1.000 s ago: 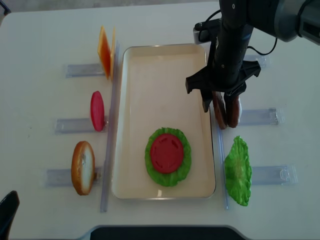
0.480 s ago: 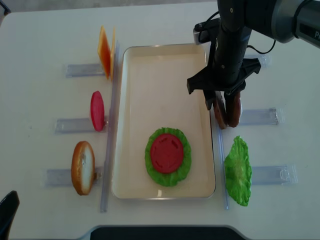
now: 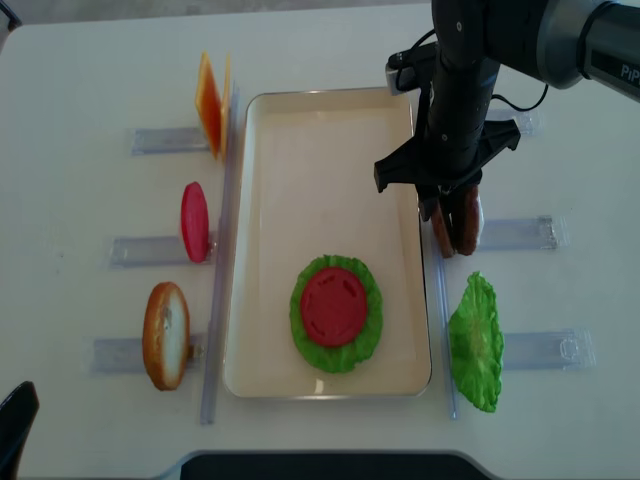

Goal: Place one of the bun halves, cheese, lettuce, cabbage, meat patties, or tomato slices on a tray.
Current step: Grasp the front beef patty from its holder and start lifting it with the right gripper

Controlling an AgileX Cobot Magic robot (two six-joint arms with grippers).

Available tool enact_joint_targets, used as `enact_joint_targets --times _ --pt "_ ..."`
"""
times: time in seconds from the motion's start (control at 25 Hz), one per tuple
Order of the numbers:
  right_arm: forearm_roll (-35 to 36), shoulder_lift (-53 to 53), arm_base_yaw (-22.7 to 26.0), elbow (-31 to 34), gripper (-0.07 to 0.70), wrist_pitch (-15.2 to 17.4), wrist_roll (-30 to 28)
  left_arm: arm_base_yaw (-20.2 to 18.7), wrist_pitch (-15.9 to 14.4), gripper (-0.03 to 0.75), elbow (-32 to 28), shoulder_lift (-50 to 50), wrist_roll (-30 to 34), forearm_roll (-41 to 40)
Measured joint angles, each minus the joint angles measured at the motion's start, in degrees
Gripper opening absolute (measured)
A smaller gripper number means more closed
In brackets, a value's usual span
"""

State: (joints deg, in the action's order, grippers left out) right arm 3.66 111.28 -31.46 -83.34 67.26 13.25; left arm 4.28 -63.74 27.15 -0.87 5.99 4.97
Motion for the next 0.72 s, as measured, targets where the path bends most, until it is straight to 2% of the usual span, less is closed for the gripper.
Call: enact_joint_targets --times 0.24,0.72 --pt "-0.9 -0.1 0.0 -0.2 0.165 0.5 0.0 0.0 0.0 0.391 0.0 0.0 0.0 0.0" --pt "-1.3 -2.9 0.0 -0.5 0.151 3.0 0.0 0.0 0.0 0.391 0.0 0.0 0.0 0.0"
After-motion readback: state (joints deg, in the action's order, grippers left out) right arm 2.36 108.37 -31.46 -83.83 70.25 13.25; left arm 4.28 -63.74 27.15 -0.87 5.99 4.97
